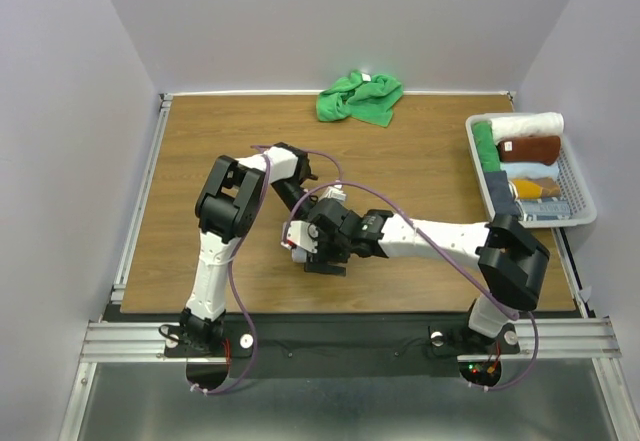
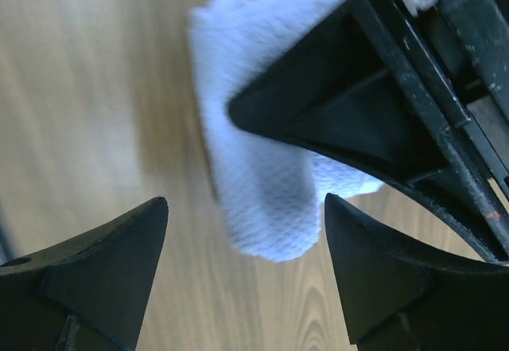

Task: Roll the towels
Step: Roll the towel

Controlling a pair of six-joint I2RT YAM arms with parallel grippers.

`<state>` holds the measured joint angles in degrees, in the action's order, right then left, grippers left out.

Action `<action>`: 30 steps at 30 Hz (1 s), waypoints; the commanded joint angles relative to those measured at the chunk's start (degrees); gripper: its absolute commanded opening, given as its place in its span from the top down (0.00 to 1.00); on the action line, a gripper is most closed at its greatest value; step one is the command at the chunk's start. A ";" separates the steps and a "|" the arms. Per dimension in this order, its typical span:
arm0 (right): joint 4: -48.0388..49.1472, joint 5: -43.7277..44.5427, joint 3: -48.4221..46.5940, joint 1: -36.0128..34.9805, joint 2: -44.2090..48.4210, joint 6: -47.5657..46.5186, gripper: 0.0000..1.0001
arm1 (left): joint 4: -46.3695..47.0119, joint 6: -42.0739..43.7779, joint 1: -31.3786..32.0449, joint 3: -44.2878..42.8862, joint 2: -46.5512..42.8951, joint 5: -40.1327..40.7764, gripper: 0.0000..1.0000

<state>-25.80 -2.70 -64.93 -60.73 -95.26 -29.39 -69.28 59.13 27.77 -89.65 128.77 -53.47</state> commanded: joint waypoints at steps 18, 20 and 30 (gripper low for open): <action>7.19 -17.91 5.00 3.42 -4.40 0.11 0.99 | 8.89 4.15 -4.91 3.41 -6.06 4.34 0.20; 4.37 -22.15 3.67 5.53 -5.19 0.47 0.99 | 10.12 4.24 -5.97 5.17 -10.45 4.08 0.09; -4.87 -39.39 -1.95 12.47 -10.20 5.04 0.99 | 19.60 0.46 -20.55 11.60 -26.19 7.15 0.01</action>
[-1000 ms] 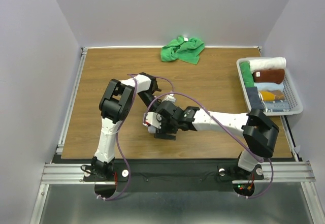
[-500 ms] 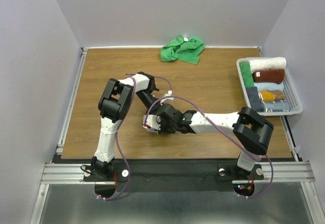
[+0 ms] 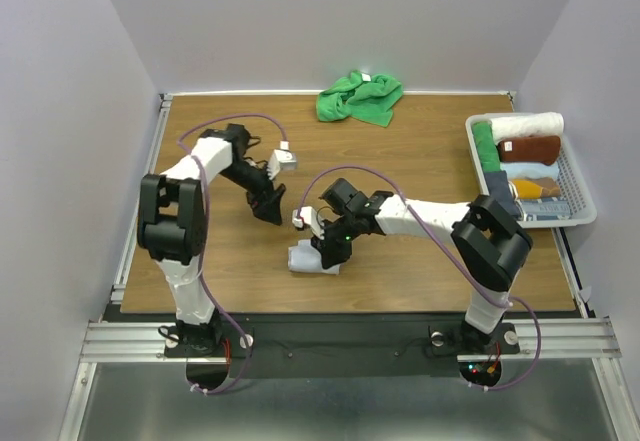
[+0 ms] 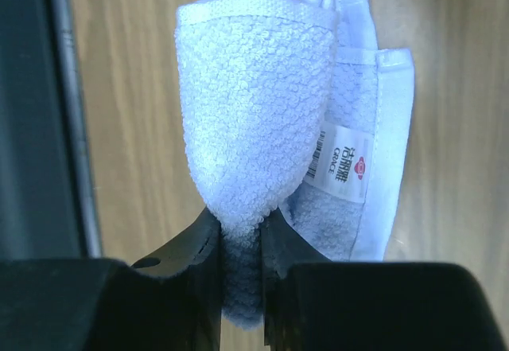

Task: Roll the towels
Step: Roll the towel

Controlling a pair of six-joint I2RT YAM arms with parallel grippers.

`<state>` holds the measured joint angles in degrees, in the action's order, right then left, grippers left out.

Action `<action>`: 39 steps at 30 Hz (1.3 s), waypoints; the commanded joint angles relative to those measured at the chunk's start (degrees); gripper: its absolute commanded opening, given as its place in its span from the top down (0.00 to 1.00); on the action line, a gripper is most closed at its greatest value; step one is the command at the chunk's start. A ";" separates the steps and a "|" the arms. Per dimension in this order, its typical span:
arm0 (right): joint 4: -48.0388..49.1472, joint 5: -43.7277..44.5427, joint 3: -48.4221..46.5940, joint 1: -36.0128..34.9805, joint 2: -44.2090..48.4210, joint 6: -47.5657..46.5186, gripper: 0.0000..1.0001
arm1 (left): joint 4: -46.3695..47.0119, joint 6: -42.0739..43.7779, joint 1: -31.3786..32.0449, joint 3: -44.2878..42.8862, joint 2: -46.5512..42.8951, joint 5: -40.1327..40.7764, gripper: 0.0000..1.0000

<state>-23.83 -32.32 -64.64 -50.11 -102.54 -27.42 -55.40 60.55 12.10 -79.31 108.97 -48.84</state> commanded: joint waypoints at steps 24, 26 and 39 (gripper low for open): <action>-29.95 -29.47 -23.50 11.52 -28.68 -4.48 0.99 | 42.74 -6.94 36.15 44.94 -48.33 33.01 0.01; -30.91 -30.26 -24.30 11.79 -29.29 -5.36 0.99 | 43.96 -7.20 37.90 44.94 -46.14 33.19 0.01; -32.24 -28.60 -25.80 11.87 -26.92 -5.89 0.77 | 45.47 -9.40 38.62 44.42 -34.62 34.43 0.60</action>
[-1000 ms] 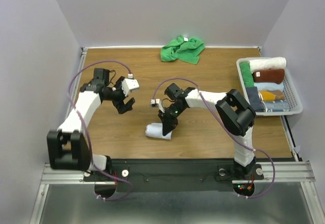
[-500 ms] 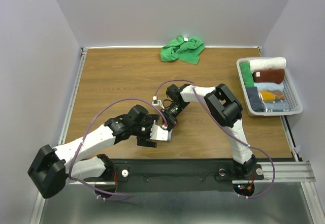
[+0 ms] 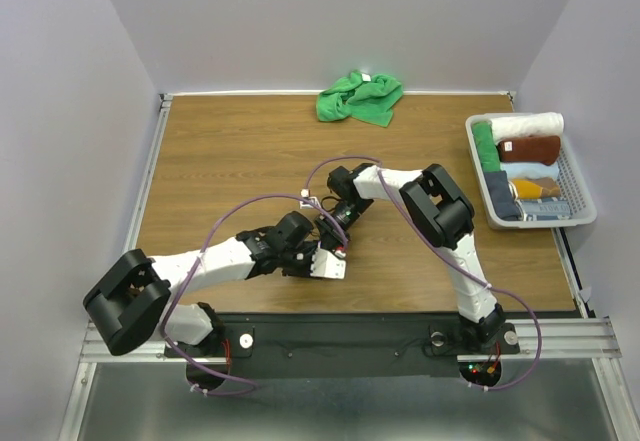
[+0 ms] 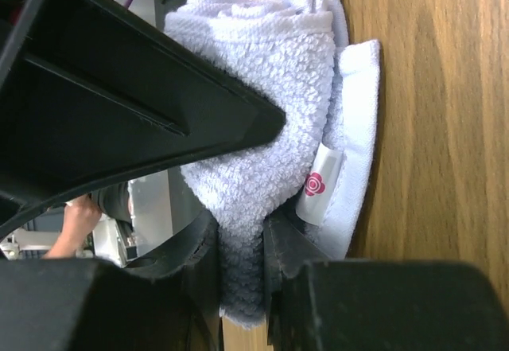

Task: Roll the towels
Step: Roll the towel

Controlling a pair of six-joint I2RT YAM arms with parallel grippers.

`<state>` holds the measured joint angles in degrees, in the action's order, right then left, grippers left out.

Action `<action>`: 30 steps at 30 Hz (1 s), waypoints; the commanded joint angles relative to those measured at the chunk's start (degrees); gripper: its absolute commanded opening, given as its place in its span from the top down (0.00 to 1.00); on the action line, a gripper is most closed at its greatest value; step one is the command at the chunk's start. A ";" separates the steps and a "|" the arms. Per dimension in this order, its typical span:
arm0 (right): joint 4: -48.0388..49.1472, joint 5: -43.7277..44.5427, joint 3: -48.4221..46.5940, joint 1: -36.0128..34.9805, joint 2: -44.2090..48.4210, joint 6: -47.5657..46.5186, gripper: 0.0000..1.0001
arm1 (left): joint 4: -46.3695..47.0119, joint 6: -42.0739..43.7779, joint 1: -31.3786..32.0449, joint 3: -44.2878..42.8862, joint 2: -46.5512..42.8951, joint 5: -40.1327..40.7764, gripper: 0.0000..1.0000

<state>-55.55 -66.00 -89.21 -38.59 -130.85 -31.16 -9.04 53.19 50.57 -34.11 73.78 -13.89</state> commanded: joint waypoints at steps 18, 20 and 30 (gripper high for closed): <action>-0.44 27.66 -5.46 12.92 25.01 3.13 0.04 | -23.56 -2.65 -11.62 -16.42 14.98 -20.20 0.73; -0.52 32.41 -3.34 13.01 28.70 1.98 0.05 | -25.84 -1.34 -13.82 -20.28 17.79 -22.75 0.73; 3.34 41.91 7.11 9.24 42.42 2.24 0.15 | -39.12 0.77 -22.61 -37.51 38.79 -30.84 0.71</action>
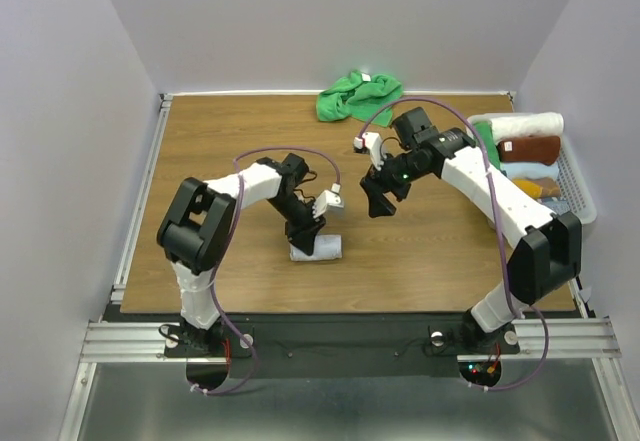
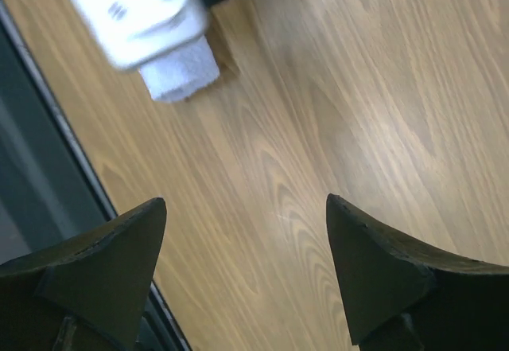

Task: Roll the towels
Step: Roll the towel, then place the rolled towel into the container

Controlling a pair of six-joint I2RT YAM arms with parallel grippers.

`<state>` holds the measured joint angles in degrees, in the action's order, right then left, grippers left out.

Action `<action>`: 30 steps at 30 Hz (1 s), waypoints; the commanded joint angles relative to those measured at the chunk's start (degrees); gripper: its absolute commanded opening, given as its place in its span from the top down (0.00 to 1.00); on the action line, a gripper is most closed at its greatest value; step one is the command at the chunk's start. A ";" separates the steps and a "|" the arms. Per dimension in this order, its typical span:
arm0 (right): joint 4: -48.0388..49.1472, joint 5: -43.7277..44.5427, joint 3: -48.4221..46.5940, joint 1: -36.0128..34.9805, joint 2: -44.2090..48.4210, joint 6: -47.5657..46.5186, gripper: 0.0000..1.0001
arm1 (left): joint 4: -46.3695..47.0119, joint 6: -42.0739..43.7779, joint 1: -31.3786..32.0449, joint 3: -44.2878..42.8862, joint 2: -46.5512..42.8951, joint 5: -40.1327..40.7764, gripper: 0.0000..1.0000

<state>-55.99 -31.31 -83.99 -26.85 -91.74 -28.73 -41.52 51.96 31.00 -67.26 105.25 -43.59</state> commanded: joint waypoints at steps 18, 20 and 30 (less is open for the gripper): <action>28.99 30.25 14.19 -31.15 -1.94 -0.44 0.10 | -18.77 7.62 -7.80 -17.55 22.36 -8.43 0.68; 32.50 30.96 15.95 -32.12 -3.08 -2.20 0.09 | -19.56 8.24 -8.06 -18.51 23.32 -8.70 0.67; 40.52 32.02 18.59 -33.44 -8.97 -5.10 0.14 | -22.29 10.87 -9.30 -21.06 26.32 -10.20 0.66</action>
<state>-21.76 0.95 -65.06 -59.51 -98.74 -31.99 -66.24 57.63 22.22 -87.39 128.79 -60.40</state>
